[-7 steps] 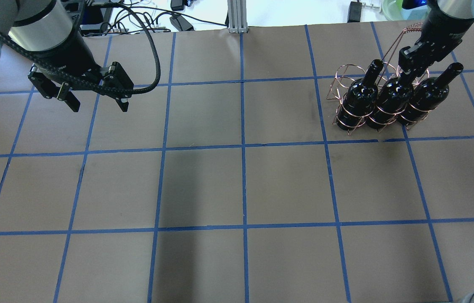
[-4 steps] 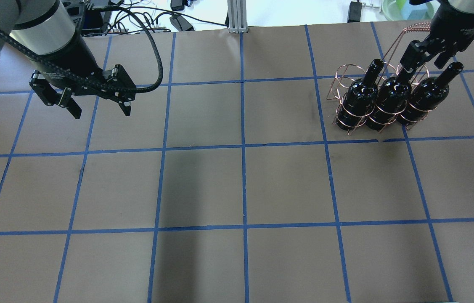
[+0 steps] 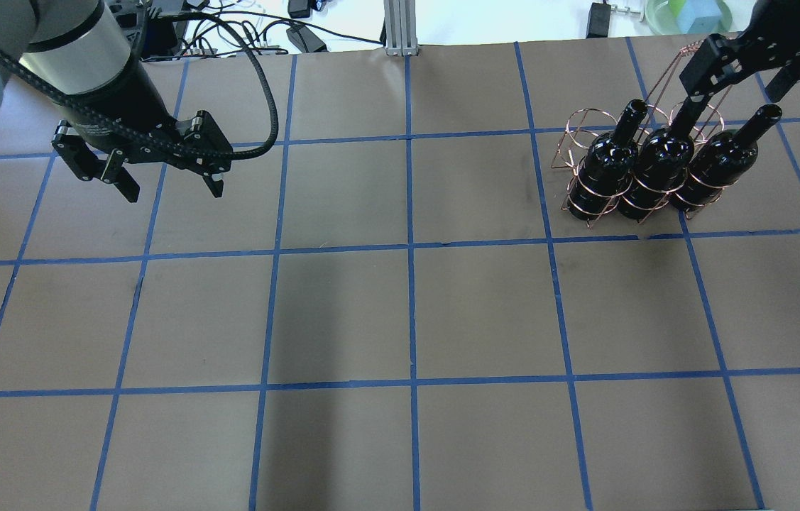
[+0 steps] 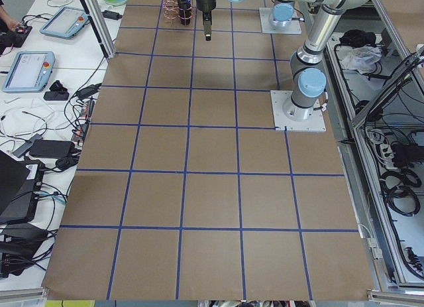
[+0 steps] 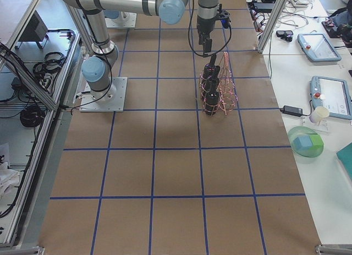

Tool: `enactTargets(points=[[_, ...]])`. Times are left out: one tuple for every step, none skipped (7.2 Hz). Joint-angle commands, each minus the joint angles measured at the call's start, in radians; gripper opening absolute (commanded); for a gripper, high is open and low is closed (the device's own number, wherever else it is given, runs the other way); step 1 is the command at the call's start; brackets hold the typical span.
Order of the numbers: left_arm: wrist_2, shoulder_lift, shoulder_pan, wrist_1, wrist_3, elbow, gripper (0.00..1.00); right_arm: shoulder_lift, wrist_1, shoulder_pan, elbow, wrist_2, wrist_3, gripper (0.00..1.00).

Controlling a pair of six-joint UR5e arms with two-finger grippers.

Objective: Place wine into wine basket
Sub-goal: 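Open the right gripper to release the bottle in the rack, then raise the open right gripper up away from the rack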

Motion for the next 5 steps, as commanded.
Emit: enactTargets(points=[[0.007,-0.001,0.0,0.003,0.002,0.001,1.0,-0.021,0.002,0.17,0.0,0.028,0.197,1.0],[0.012,0.002,0.0,0.006,0.004,0.003,1.0,-0.02,-0.045,0.189,0.0,0.156,0.202,1.0],[0.003,-0.002,0.001,0.009,0.004,0.003,1.0,-0.017,-0.074,0.19,0.002,0.183,0.222,1.0],[0.006,-0.002,0.001,0.008,0.004,0.003,1.0,-0.017,-0.067,0.19,0.015,0.122,0.289,1.0],[0.003,-0.002,0.001,0.008,0.004,0.003,1.0,-0.021,-0.068,0.191,0.037,0.115,0.36,1.0]])
